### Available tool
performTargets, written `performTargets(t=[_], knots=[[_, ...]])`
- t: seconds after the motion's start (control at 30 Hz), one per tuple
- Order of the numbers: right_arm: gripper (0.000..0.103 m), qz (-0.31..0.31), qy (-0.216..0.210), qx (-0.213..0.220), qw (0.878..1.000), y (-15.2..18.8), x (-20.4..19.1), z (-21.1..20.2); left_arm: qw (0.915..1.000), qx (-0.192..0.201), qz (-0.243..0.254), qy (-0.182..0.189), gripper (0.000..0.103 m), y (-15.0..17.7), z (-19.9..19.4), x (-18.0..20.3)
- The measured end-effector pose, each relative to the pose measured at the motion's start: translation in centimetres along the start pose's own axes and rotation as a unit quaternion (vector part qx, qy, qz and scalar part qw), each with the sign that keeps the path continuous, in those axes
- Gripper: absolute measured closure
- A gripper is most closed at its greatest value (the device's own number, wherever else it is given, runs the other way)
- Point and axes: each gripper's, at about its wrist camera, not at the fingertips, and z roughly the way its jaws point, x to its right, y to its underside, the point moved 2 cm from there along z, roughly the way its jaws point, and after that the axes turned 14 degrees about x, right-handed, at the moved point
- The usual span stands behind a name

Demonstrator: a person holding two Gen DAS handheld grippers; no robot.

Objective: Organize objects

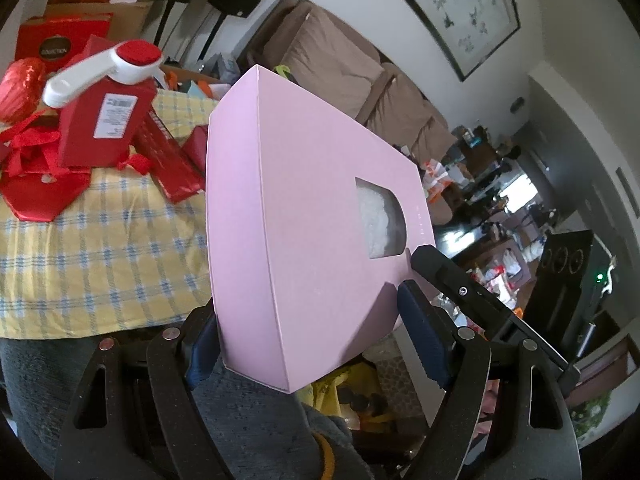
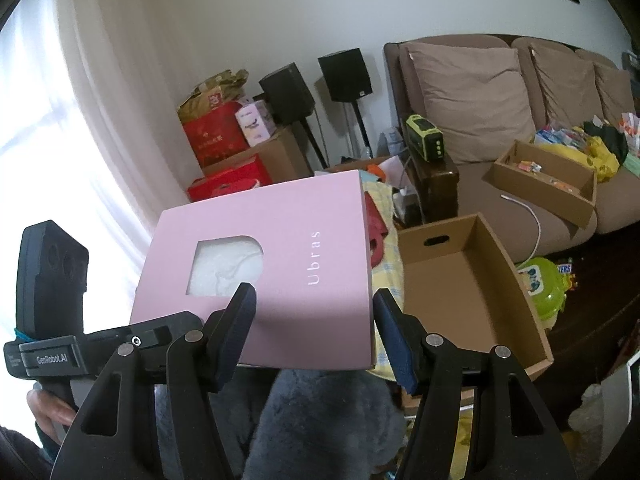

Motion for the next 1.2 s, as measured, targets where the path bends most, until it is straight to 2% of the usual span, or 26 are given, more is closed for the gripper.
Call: performTargets(t=[0.27,0.43,0.57,0.7,1.2], knots=[[0.04,0.007,0.011,0.003,1.0,1.0,3.3,-1.0,0.9998,-0.018,0.009,0.004,0.024,2.0,2.4,1.7],[0.04,0.024,0.005,0.014,1.0,0.9,5.3,-1.5,0.9997,-0.004,0.025,-0.001,0.024,2.5,2.9,3.7],[0.04,0.035,0.002,0.021,0.999,0.1,6.3,-1.9,0.9992,0.01,0.039,-0.006,0.025,1.8,2.9,5.6],[0.04,0.027,0.007,0.032,0.999,-1.5,6.7,-3.0,0.9987,0.024,0.045,0.005,0.024,1.0,3.0,6.9],[0.04,0.024,0.01,0.066,0.997,-4.3,10.4,-6.1,0.9956,0.045,0.08,0.02,0.024,0.6,4.7,12.7]])
